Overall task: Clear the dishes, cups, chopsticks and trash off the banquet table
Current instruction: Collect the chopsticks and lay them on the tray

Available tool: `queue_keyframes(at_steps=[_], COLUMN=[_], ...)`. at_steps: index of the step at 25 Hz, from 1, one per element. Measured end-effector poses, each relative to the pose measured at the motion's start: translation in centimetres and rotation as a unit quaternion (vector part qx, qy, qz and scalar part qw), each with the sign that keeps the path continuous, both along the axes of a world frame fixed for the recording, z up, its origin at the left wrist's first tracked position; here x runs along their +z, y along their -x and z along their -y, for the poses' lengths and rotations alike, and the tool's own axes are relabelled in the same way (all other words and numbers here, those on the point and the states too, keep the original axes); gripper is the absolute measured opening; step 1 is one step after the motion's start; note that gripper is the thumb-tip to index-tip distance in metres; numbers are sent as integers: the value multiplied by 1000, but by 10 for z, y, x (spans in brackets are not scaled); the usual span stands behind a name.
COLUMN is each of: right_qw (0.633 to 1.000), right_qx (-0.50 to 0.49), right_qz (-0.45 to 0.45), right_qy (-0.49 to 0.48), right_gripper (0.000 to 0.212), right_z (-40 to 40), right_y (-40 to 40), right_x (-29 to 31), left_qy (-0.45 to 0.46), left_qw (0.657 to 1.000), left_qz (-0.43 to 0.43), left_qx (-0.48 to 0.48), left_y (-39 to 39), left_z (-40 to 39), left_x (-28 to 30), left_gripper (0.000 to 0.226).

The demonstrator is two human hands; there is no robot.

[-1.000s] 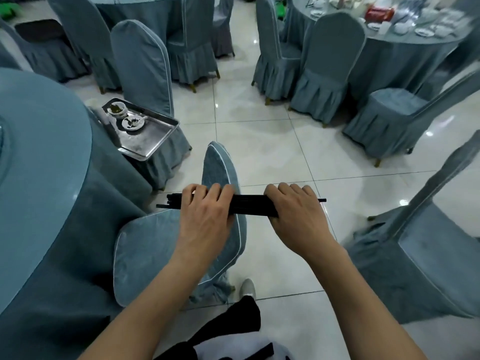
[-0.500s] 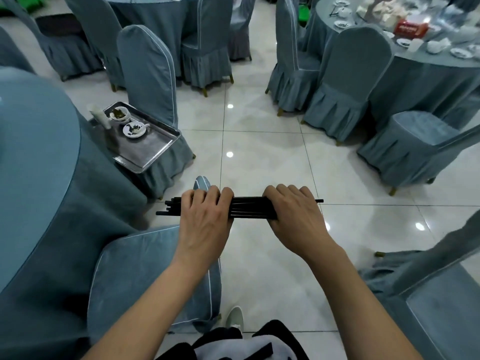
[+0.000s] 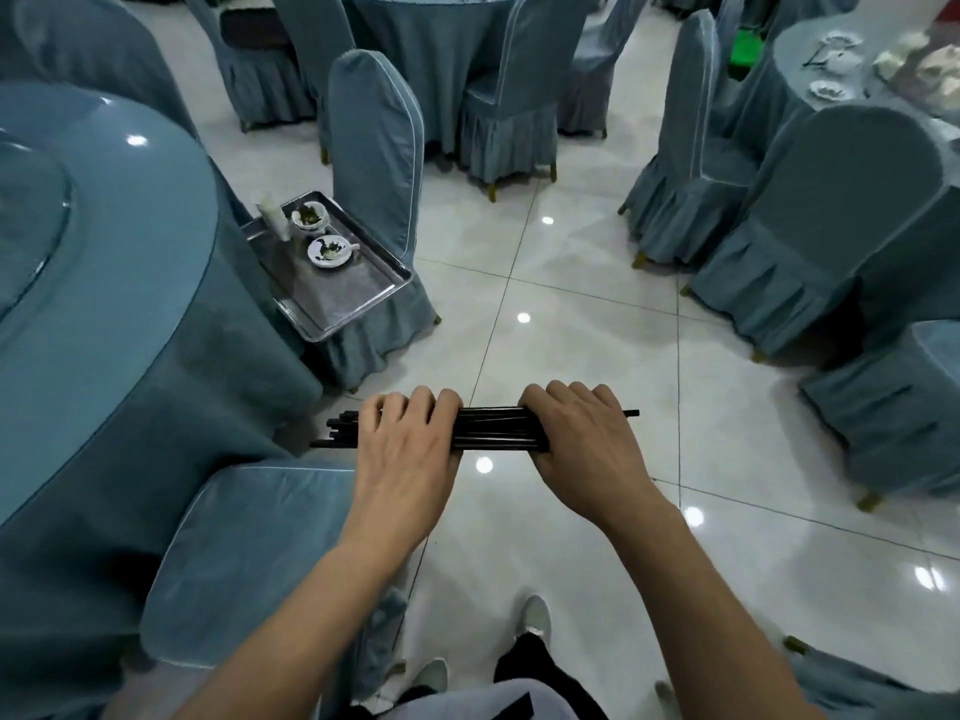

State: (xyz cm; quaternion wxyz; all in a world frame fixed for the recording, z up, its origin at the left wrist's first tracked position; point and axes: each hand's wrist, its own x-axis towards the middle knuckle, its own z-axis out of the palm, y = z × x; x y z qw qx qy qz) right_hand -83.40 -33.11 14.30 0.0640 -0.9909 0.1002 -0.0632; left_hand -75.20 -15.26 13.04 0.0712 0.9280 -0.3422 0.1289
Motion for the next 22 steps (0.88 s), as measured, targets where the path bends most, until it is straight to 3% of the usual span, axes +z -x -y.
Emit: queue_keyframes(at_steps=[12,22], right_qw=[991,979], right_qx=[129,199], right_qz=[-13,-24], right_qy=[-34,-34], right_gripper=[15,12], right_z=[116,163], right_y=[-94,-239], right_x=[-15,-21], left_qy=[-26,0], left_qw=[990,976], left_qz=[-9,-13], left_qx=[136,215], left_y=[-43,-158], left_z=[99,145], left_x=[-11,-24], left_gripper=[21,23])
